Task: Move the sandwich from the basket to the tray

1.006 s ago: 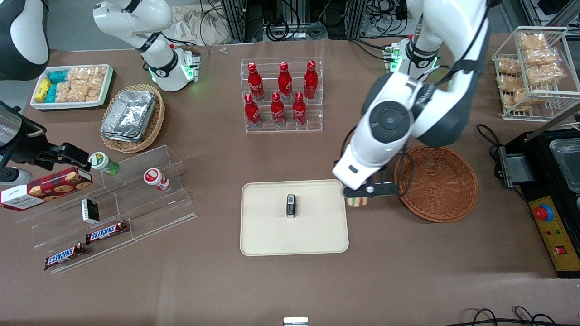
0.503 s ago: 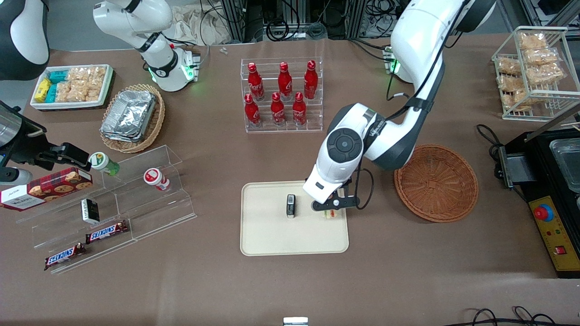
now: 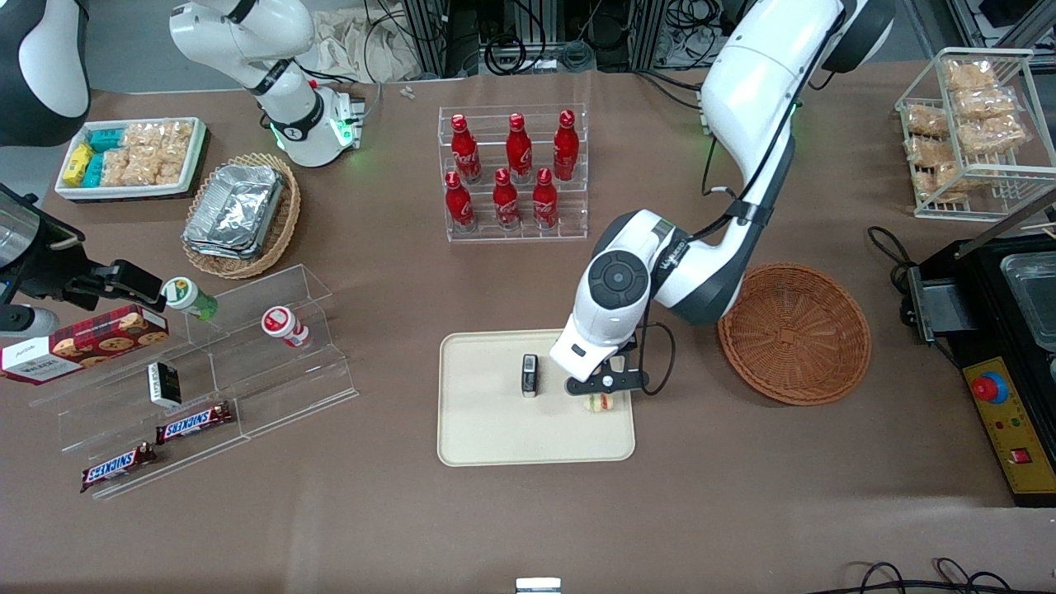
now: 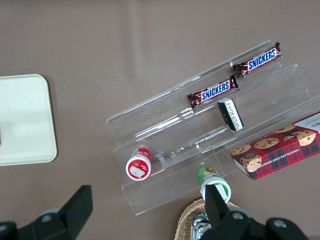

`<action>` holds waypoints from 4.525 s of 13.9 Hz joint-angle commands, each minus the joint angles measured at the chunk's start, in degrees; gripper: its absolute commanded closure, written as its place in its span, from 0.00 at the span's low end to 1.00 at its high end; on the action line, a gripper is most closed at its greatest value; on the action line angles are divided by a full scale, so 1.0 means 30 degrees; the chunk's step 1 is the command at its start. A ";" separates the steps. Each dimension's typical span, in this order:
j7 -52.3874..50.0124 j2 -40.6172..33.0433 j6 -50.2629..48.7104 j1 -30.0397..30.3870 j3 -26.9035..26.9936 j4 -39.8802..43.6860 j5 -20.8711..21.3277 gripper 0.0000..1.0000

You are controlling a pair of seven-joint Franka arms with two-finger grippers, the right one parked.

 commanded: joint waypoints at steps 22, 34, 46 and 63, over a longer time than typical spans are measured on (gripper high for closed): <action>0.0352 0.2188 0.2139 -0.0304 0.0405 -0.0098 0.1319 0.61; 0.0236 0.1663 0.2080 -0.0246 0.0405 0.0165 0.1289 0.00; 0.2655 -0.5011 -0.3570 0.2679 0.0376 -0.0680 0.0970 0.00; 0.9873 -1.1874 -0.5916 0.9596 0.0405 -0.5168 -0.1494 0.00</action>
